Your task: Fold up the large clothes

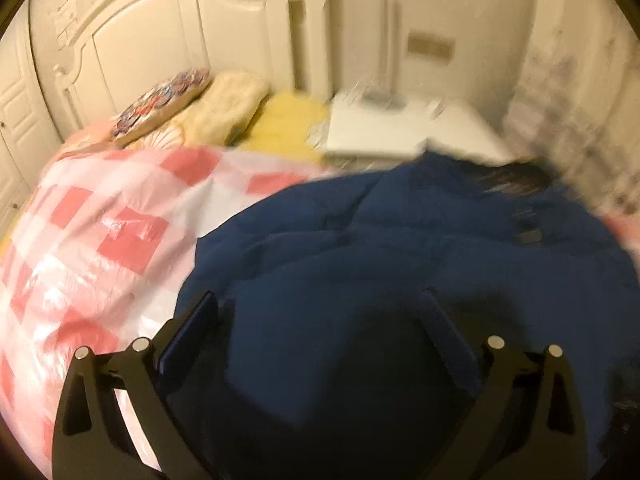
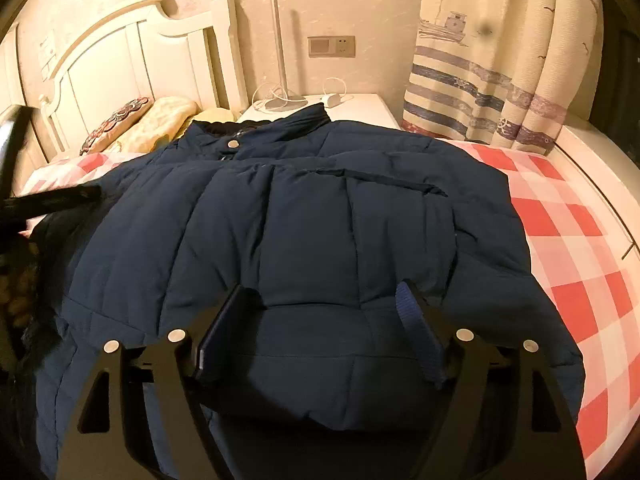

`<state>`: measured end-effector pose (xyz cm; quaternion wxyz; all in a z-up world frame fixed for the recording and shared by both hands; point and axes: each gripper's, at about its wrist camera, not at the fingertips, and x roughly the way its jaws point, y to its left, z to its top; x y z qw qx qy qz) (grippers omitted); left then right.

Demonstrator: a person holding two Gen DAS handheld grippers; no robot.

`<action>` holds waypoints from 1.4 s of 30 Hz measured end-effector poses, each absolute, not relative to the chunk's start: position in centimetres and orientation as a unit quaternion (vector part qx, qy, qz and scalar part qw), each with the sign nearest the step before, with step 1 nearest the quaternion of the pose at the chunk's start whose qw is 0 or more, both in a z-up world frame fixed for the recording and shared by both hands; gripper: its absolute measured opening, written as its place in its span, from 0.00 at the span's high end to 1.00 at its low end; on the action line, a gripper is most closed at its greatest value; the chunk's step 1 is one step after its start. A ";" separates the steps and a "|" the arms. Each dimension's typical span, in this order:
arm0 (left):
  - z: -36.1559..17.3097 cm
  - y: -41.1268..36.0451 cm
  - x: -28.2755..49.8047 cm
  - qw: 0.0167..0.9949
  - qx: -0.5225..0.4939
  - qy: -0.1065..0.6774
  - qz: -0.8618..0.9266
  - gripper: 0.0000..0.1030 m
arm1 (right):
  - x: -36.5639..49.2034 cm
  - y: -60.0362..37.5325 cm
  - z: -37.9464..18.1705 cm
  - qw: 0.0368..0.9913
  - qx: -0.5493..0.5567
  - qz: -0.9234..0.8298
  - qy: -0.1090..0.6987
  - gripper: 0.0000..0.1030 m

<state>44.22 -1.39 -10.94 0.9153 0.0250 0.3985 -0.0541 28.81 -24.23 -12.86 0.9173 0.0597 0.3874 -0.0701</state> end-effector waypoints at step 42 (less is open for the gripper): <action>-15.1 -4.3 38.0 0.900 0.093 0.405 -0.129 0.02 | 29.6 -25.7 -8.3 0.921 0.081 -0.069 0.374 0.22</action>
